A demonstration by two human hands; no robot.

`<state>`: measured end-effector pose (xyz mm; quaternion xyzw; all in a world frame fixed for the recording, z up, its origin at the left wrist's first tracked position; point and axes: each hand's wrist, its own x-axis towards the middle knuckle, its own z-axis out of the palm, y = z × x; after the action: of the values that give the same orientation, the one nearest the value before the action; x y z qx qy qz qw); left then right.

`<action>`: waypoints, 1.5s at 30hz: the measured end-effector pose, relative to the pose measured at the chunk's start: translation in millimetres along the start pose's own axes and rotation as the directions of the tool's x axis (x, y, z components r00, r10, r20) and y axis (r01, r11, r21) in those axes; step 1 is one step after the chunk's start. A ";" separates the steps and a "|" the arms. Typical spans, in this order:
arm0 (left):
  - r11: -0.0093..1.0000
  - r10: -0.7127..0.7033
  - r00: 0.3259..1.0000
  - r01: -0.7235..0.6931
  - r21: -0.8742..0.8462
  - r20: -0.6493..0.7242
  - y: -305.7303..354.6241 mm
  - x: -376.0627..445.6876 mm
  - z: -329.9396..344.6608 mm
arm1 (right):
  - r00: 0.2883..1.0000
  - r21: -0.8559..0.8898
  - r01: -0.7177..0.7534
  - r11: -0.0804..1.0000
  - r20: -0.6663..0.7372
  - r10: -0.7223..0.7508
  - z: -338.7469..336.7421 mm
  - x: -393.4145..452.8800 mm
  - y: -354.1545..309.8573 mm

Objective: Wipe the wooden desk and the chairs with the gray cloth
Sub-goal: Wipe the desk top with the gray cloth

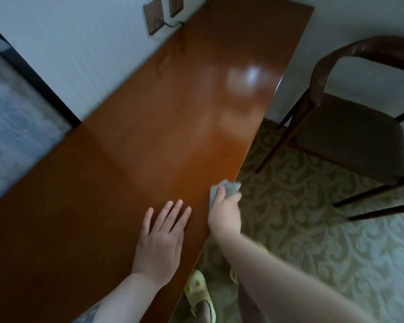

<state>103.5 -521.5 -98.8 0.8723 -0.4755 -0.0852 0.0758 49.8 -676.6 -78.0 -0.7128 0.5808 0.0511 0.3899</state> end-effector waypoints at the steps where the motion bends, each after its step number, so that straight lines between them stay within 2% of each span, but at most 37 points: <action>1: 1.000 0.015 1.000 -0.015 0.015 0.013 -4.3 -7.6 -0.8 | 0.999 -0.016 0.042 0.999 0.035 -0.042 14.3 -30.3 10.6; 2: 0.999 0.029 0.999 -0.029 0.027 0.024 -7.8 -14.8 -1.4 | 0.994 -0.064 0.075 0.995 0.080 -0.070 24.0 -48.8 23.0; 4: 0.999 0.036 0.999 -0.037 0.031 0.032 -11.9 -26.9 -2.7 | 0.992 -0.031 0.040 0.999 0.123 -0.036 20.8 -55.9 24.3; 7: 1.000 0.025 1.000 -0.025 0.007 0.016 -12.0 -34.4 -2.3 | 0.999 -0.003 -0.012 1.000 0.051 0.013 5.5 -17.9 8.0; 8: 1.000 0.026 1.000 -0.026 -0.002 0.000 -11.4 -34.7 -2.6 | 0.995 0.062 -0.078 0.995 0.059 0.074 -2.7 -7.3 -1.6; 10: 1.000 0.026 0.999 -0.026 -0.014 -0.028 -11.4 -33.5 -2.9 | 0.993 0.156 -0.119 0.981 0.026 0.116 -7.3 3.3 -9.2; 14: 0.999 0.022 0.999 -0.022 -0.030 -0.031 -13.9 -33.7 -1.4 | 0.998 0.172 -0.038 0.984 -0.033 0.044 30.2 -43.3 13.3; 16: 1.000 0.023 0.999 -0.023 -0.013 -0.033 -12.8 -33.4 -0.7 | 1.000 0.169 0.001 0.986 0.025 -0.005 45.1 -83.3 28.9; 18: 1.000 0.027 0.999 -0.027 -0.005 -0.039 -12.6 -33.7 -0.7 | 0.994 0.072 0.016 0.997 0.106 -0.023 43.0 -85.7 31.4; 22: 1.000 0.021 0.997 -0.019 0.024 -0.080 -11.2 -35.1 -1.5 | 0.986 0.255 -0.141 0.957 0.121 0.113 14.8 -35.5 11.8; 24: 0.999 0.024 0.995 -0.022 0.025 -0.097 -10.5 -35.3 -0.9 | 0.985 0.305 -0.166 0.938 0.090 0.145 15.4 -29.7 7.9; 26: 0.999 0.032 0.993 -0.030 0.020 -0.110 -11.6 -34.2 0.6 | 0.990 0.310 -0.132 0.941 0.004 0.137 36.1 -48.8 14.5; 29: 0.999 0.040 0.990 -0.037 0.028 -0.135 -11.8 -31.6 0.5 | 0.993 0.213 -0.073 0.974 -0.070 0.090 68.9 -83.2 27.6; 32: 0.998 0.056 0.985 -0.053 0.026 -0.161 -12.3 -32.8 3.0 | 0.978 0.335 -0.113 0.935 -0.128 0.164 76.2 -89.8 28.1; 34: 0.998 0.055 0.982 -0.051 0.025 -0.180 -14.3 -33.8 5.4 | 0.967 0.351 -0.102 0.931 -0.186 0.176 78.0 -90.1 26.0; 39: 0.998 0.056 0.983 -0.052 0.028 -0.178 -15.9 -32.4 7.7 | 0.955 0.283 -0.104 0.954 -0.240 0.175 82.1 -90.3 24.7; 45: 0.999 0.051 0.980 -0.048 0.024 -0.192 -16.0 -31.8 9.4 | 0.958 0.253 -0.106 0.961 -0.232 0.167 82.3 -89.0 25.2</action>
<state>97.5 -486.6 -108.9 0.8650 -0.4883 0.0060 0.1153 30.7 -556.3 -100.6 -0.6194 0.6754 -0.0826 0.3916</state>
